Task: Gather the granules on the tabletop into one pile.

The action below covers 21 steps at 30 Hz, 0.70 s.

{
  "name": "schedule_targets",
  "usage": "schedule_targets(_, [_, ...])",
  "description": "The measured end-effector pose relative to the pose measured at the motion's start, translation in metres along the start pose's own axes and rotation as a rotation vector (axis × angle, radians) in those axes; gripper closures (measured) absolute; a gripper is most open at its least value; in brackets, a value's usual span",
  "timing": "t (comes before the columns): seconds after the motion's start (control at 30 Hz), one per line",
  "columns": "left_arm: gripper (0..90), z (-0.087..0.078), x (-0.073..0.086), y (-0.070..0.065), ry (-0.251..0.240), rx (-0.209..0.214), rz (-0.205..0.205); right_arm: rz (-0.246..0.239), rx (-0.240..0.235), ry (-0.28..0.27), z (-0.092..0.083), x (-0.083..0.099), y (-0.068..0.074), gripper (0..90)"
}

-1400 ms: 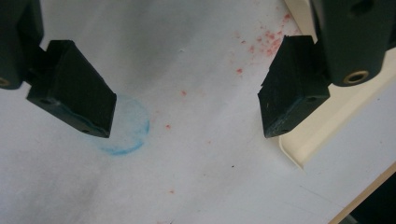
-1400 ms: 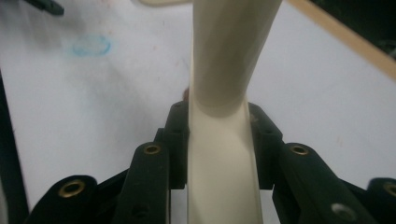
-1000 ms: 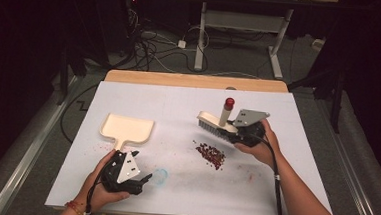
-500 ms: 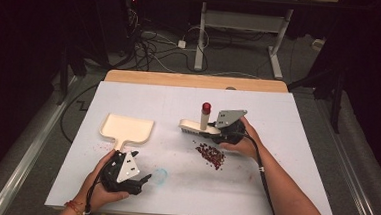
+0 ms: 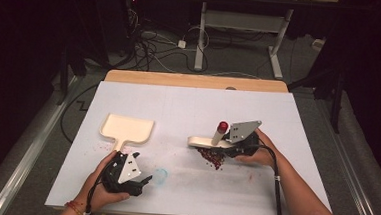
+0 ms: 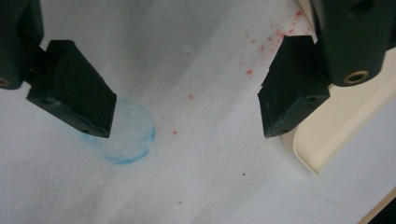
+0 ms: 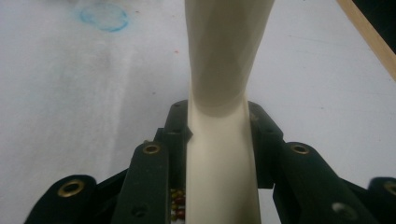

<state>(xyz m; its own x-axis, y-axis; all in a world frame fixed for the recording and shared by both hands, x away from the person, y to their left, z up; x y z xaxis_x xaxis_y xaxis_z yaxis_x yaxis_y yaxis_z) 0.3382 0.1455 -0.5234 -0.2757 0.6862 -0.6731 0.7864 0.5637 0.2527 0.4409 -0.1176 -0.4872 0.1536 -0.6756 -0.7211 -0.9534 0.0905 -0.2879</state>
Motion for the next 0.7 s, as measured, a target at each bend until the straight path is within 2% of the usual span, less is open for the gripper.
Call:
schedule_targets(0.13, [18.3,0.0,0.0,-0.001,0.0,0.002,0.003,-0.014,-0.004,0.0,-0.006,0.002,0.006,67.3])
schedule_targets(0.27, [18.3,0.001,0.0,-0.001,0.002,0.002,0.006,-0.014,0.033,-0.008,-0.01,0.003,0.005,67.6])
schedule_targets(0.4, [18.3,0.0,0.0,-0.001,0.002,0.001,0.009,0.015,0.108,-0.013,-0.014,0.001,-0.002,67.7])
schedule_targets(0.6, [18.3,0.0,-0.001,-0.001,0.002,-0.001,0.014,0.051,0.173,-0.029,-0.026,-0.003,-0.005,67.7])
schedule_targets(0.67, [18.3,-0.001,-0.001,-0.001,0.0,-0.004,0.016,0.072,0.183,-0.049,-0.033,-0.006,-0.005,67.7])
schedule_targets(0.7, [18.3,-0.002,-0.001,-0.001,-0.002,-0.005,0.016,0.093,0.209,-0.054,-0.037,-0.008,-0.005,67.7])
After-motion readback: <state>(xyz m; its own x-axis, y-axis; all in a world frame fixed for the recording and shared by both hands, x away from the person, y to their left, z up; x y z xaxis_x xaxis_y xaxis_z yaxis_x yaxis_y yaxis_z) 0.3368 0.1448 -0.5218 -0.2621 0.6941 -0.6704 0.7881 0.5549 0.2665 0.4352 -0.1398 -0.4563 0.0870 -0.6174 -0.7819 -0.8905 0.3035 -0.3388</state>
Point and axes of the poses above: each handheld gripper's, and its own axes: z roughly forward along the jaws, x roughly out of its underside, y roughly to its left, the point moved 9 cm from there along z, roughly forward along the jaws, and after that the axes turned 3 degrees about x, right-handed, at the moved point
